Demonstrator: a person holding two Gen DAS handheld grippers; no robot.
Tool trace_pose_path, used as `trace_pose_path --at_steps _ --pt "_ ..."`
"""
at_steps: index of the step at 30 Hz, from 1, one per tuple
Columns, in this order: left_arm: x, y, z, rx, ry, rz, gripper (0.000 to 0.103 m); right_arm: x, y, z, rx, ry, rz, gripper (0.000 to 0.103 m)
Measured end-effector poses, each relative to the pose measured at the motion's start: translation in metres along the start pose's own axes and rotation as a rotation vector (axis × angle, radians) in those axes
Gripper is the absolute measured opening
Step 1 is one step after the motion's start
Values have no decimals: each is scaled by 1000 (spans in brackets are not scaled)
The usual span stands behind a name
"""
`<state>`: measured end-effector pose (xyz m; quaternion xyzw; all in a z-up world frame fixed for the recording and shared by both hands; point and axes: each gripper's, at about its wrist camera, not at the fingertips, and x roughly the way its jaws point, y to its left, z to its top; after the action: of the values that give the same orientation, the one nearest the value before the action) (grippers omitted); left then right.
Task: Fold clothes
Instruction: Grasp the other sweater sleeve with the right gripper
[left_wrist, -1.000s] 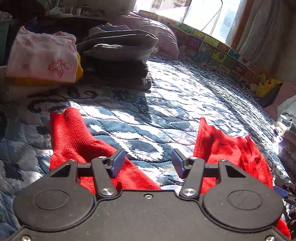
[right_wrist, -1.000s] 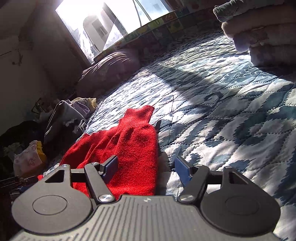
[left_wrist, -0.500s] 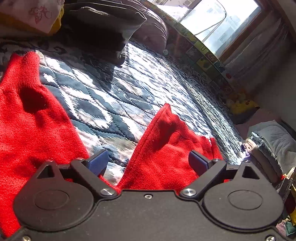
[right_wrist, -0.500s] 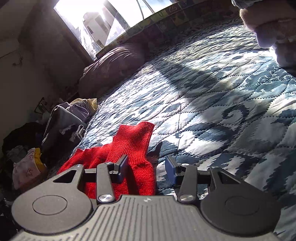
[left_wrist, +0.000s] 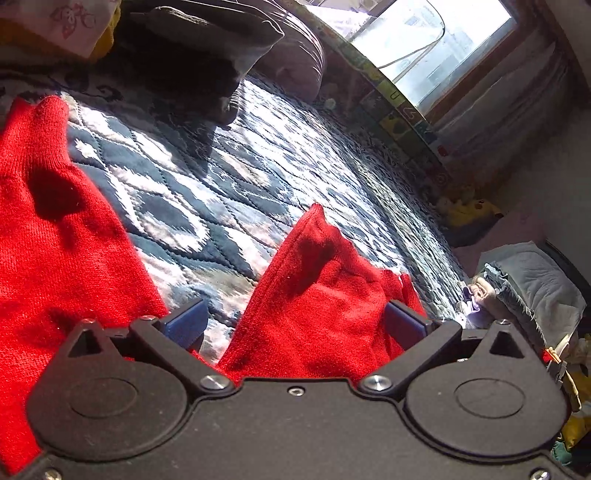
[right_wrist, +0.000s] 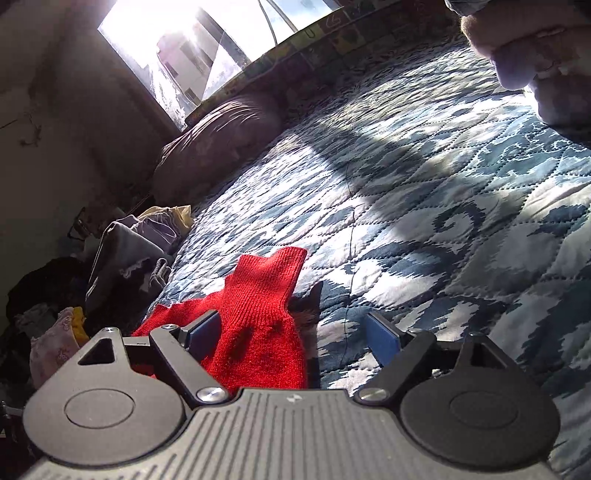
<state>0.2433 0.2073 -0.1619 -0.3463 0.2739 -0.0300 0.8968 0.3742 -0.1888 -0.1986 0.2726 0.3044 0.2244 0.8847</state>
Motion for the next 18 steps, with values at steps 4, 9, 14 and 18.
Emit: trace_pose_path --at_steps 4,9,14,18 --pt "3 1 2 -29 -8 -18 102 7 5 -2 -25 30 17 5" --pt "5 1 2 -40 -11 -24 102 -27 13 7 -48 -90 0 5" --pt "3 1 2 -56 -9 -45 102 -72 8 11 -73 -175 -90 5" --pt "1 -1 2 -56 -6 -62 102 -112 -8 5 -45 -227 -176 5"
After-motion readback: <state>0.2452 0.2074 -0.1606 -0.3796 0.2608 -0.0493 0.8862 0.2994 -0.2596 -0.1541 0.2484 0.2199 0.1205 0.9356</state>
